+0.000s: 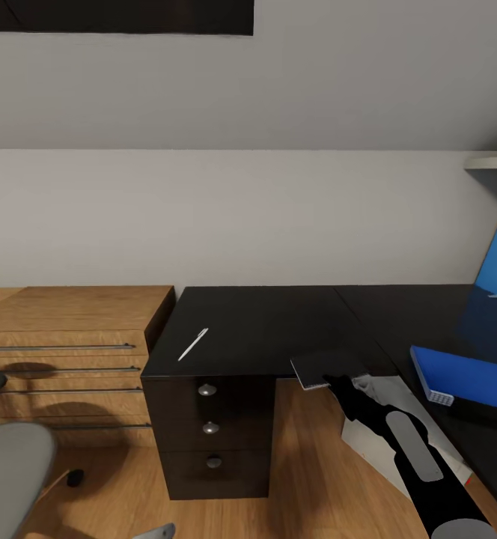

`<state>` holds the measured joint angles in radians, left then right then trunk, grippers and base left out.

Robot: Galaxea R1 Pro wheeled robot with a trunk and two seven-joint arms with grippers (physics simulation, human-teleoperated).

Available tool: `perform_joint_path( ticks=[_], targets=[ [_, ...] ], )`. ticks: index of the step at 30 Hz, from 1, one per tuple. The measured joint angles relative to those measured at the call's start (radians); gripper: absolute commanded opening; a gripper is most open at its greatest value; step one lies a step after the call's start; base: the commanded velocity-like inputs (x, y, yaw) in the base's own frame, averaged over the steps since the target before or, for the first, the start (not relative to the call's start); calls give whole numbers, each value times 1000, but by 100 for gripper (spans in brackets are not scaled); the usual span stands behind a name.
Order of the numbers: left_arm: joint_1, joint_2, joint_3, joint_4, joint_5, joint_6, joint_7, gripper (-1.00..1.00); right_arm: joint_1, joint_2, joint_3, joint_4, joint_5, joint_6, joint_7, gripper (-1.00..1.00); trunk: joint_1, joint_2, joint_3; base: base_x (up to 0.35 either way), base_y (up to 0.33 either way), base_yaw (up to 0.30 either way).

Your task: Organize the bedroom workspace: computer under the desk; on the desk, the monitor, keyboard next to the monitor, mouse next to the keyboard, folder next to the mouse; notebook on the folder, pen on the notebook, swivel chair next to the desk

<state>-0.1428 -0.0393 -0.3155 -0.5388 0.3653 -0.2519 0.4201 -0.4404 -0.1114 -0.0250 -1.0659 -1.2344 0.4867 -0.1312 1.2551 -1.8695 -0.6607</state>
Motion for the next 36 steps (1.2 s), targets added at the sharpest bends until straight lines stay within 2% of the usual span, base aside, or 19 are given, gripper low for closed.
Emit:
perform_joint_path(
  ticks=[6, 13, 18, 22, 24, 26, 28, 29, 31, 36],
  targets=[
    [0, -1, 0, 0, 0, 3, -2, 100, 0, 0, 0, -1, 0, 0, 15, -100, 0, 0, 0, 0, 0, 0],
    [0, -1, -1, 13, 0, 4, 1, 100, 0, -3, 0, -8, 1, 0, 35, -100, -27, 49, 22, 0, 0, 0],
    [0, -1, -1, 25, 0, 6, 1, 100, 2, -25, 0, -60, -1, 1, 44, -100, -46, 84, 38, 0, 0, 0],
    [0, -1, -1, 26, 0, 6, 1, 100, 6, -52, -1, -79, 1, 3, 42, -100, -61, 112, 50, 0, 0, 0],
    [0, -1, -1, 27, 0, 6, 0, 100, 6, -81, -2, -107, -4, 8, 43, -100, -69, 126, 56, 0, 0, 0],
    [0, -1, -1, 27, 0, 6, 0, 100, 7, -95, -3, -118, -6, 11, 42, -100, -77, 140, 63, 0, 0, 0],
    [0, -1, -1, 27, 0, 7, 0, 100, 7, -123, -8, -128, -13, 15, 43, -100, -84, 154, 69, 0, 0, 0],
    [0, -1, -1, 27, 0, 7, 0, 100, 7, -128, -11, -130, -18, 15, 43, -100, -88, 161, 72, 0, 0, 0],
    [0, -1, -1, 27, 0, 7, 0, 100, 7, -145, -42, -132, -39, 17, 42, -100, -88, 161, 72, 0, 0, 0],
    [0, -2, -2, 28, 0, 8, -1, 100, 7, -156, -90, -133, -55, 36, 41, -100, -88, 161, 72, 0, 0, -85]
  ],
)
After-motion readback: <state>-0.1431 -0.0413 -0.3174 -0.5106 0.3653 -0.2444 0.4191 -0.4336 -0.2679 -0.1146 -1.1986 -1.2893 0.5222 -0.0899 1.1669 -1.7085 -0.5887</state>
